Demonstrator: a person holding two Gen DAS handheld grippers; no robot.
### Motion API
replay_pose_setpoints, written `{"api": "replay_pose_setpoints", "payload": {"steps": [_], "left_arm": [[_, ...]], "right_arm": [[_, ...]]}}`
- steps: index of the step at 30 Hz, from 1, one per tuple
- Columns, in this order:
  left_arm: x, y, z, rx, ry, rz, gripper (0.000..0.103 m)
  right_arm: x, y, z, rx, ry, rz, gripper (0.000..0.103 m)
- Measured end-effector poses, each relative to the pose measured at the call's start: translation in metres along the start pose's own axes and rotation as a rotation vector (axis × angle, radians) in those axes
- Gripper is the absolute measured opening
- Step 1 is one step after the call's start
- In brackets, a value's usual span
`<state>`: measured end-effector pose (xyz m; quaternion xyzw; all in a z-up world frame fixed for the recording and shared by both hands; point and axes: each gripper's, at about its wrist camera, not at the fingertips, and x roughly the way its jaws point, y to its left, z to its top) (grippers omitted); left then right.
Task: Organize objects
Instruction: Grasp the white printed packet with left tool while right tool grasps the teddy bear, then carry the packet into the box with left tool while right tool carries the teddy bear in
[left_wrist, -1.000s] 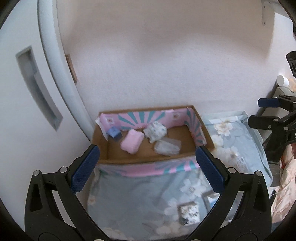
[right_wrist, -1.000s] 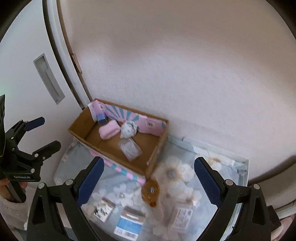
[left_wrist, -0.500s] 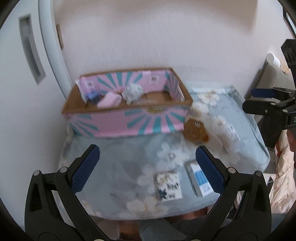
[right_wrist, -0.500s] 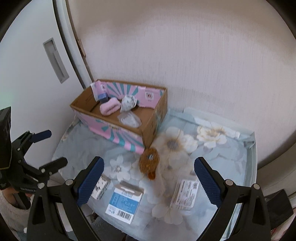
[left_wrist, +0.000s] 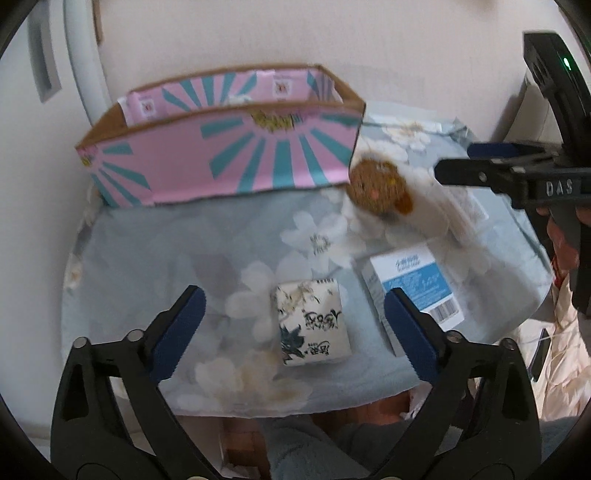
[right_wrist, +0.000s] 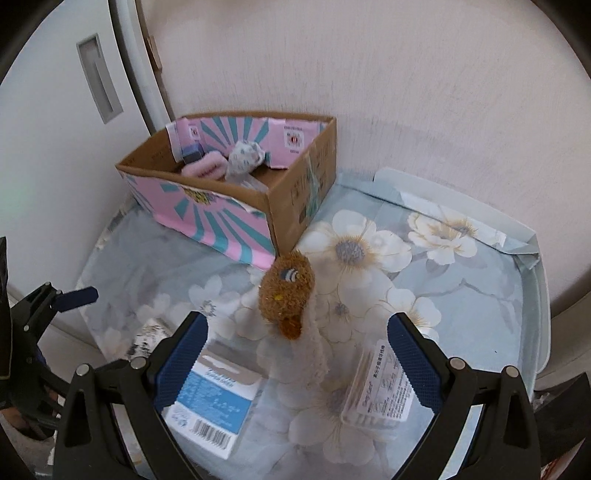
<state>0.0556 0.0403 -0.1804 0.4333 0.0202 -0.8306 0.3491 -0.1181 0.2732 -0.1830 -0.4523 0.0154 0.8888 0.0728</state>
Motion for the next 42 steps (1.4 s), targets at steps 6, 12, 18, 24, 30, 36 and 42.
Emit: {"api": "replay_pose_setpoints", "payload": {"steps": [6,12,18,24,30,36,42], "left_arm": [[0.025,-0.004,-0.009,-0.013,0.043,-0.011,0.083],[0.04,-0.001,-0.014,-0.039,0.083,-0.025,0.071],[0.046,-0.003,-0.017,-0.05,0.104,-0.038,0.06],[0.048,0.002,-0.02,-0.167,0.165,-0.049,0.049],[0.047,0.008,-0.021,-0.186,0.167,-0.067,0.045],[0.044,0.012,-0.022,-0.23,0.17,-0.081,0.045],[0.034,0.021,-0.017,-0.302,0.166,-0.083,0.045]], "right_arm": [[0.029,0.0,0.004,-0.036,0.012,0.014,0.096],[0.054,0.006,0.011,-0.078,0.029,0.027,0.088],[0.071,0.011,0.015,-0.102,0.052,0.023,0.081],[0.086,0.013,0.018,-0.107,0.081,0.018,0.071],[0.097,0.014,0.014,-0.1,0.115,0.003,0.046],[0.094,0.012,0.012,-0.068,0.109,0.002,0.04],[0.082,0.007,0.013,-0.027,0.099,0.004,0.039]]}}
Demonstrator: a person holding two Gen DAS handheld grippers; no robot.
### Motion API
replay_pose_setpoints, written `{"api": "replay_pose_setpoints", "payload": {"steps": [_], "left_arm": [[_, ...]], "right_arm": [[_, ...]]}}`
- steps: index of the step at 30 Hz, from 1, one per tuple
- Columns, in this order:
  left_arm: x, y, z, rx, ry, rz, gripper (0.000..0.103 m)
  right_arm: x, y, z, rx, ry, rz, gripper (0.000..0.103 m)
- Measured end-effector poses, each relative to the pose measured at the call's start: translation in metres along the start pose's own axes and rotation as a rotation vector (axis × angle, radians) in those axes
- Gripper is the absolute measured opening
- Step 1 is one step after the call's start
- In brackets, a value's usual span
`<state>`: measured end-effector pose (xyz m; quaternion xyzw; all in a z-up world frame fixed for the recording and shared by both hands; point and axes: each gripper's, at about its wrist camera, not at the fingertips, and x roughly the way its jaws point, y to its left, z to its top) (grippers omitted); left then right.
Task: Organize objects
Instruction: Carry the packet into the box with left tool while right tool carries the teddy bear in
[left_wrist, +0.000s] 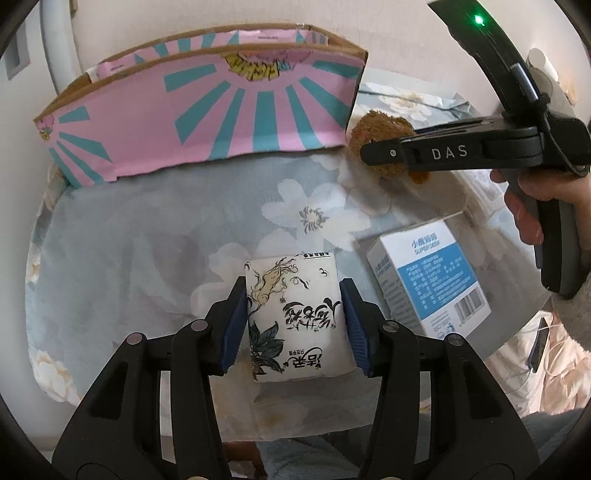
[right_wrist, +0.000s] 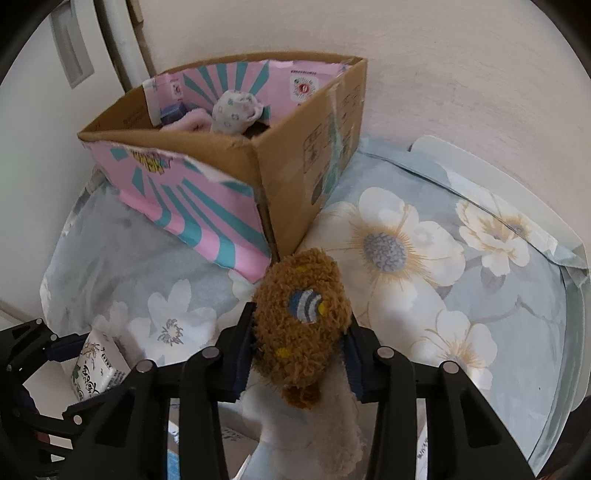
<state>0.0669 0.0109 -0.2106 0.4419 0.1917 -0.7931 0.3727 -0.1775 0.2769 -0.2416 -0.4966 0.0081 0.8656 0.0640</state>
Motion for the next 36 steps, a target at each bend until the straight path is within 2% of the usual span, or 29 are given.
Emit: {"api": "replay_pose_setpoints", "payload": {"steps": [9,12,21,26,36], "left_arm": [[-0.028,0.009,0.022,-0.074,-0.032,-0.012,0.045],[-0.037,0.01,0.036,-0.132,-0.052,-0.006,0.045],[-0.08,0.037,0.084,-0.161,-0.113,0.009,0.045],[-0.099,0.06,0.114,-0.158,-0.131,0.011,0.045],[-0.115,0.13,0.157,-0.262,-0.146,0.043,0.045]], "right_arm": [[-0.031,-0.002,0.008,0.034,-0.04,0.011,0.038],[-0.046,-0.001,0.013,0.05,-0.057,0.013,0.038],[-0.096,0.003,0.038,0.06,-0.112,0.014,0.037],[-0.123,0.004,0.059,0.047,-0.141,0.007,0.037],[-0.146,0.02,0.112,-0.017,-0.171,0.012,0.037]]}}
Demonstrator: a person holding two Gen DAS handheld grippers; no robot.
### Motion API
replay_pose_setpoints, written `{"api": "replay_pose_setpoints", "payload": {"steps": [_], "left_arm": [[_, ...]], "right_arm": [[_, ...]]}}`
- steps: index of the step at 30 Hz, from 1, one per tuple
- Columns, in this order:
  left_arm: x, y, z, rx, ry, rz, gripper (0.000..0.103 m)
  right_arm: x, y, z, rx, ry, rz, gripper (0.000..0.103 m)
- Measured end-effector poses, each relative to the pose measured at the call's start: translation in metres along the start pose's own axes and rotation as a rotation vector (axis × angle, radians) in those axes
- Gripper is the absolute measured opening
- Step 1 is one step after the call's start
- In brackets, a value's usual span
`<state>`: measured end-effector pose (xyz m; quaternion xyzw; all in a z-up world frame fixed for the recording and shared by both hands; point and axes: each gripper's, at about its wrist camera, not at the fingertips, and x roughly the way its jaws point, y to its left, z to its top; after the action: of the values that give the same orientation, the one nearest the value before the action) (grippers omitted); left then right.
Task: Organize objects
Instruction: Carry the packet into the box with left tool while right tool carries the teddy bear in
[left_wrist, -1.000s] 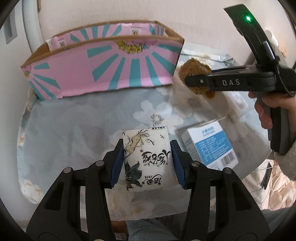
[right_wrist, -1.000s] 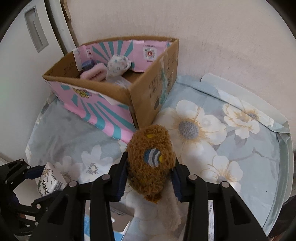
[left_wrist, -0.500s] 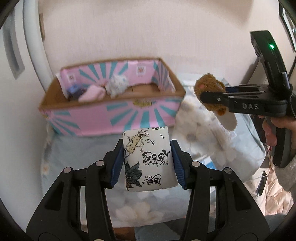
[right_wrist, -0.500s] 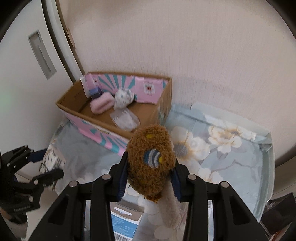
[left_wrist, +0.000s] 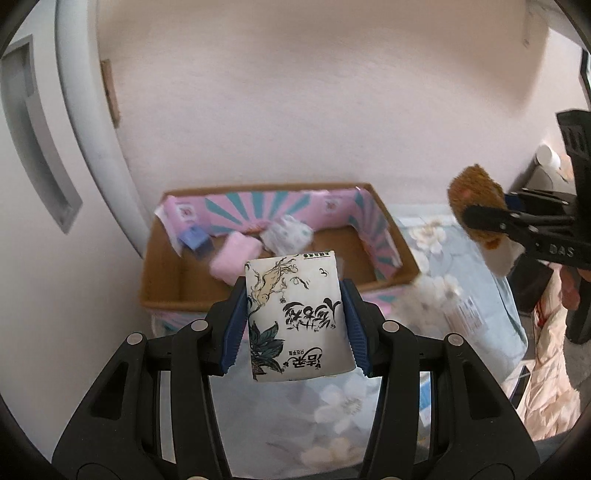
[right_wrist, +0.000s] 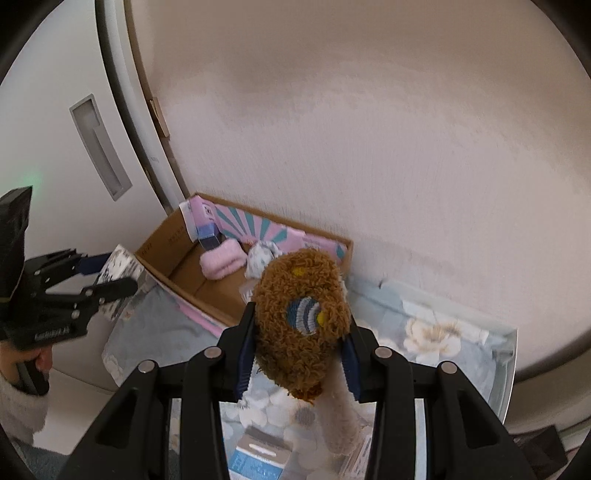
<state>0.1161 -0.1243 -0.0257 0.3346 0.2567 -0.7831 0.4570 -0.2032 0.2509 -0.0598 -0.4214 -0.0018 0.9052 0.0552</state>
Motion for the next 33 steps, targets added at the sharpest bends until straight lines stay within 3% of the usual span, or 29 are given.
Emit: {"api": "replay_pose_setpoints", "payload": {"steps": [16,24,33], "left_arm": [[0.054,0.084,0.071,-0.06,0.04,0.051,0.045],[0.107,0.108,0.087,-0.066,0.099,0.043,0.045],[0.147,0.122,0.067,-0.093,0.17,0.027,0.045]], "right_arm": [[0.061,0.044,0.081,-0.154,0.007,0.069,0.037],[0.117,0.082,0.082,-0.296,0.107,0.098,0.037],[0.166,0.1,0.063,-0.362,0.216,0.149,0.037]]}}
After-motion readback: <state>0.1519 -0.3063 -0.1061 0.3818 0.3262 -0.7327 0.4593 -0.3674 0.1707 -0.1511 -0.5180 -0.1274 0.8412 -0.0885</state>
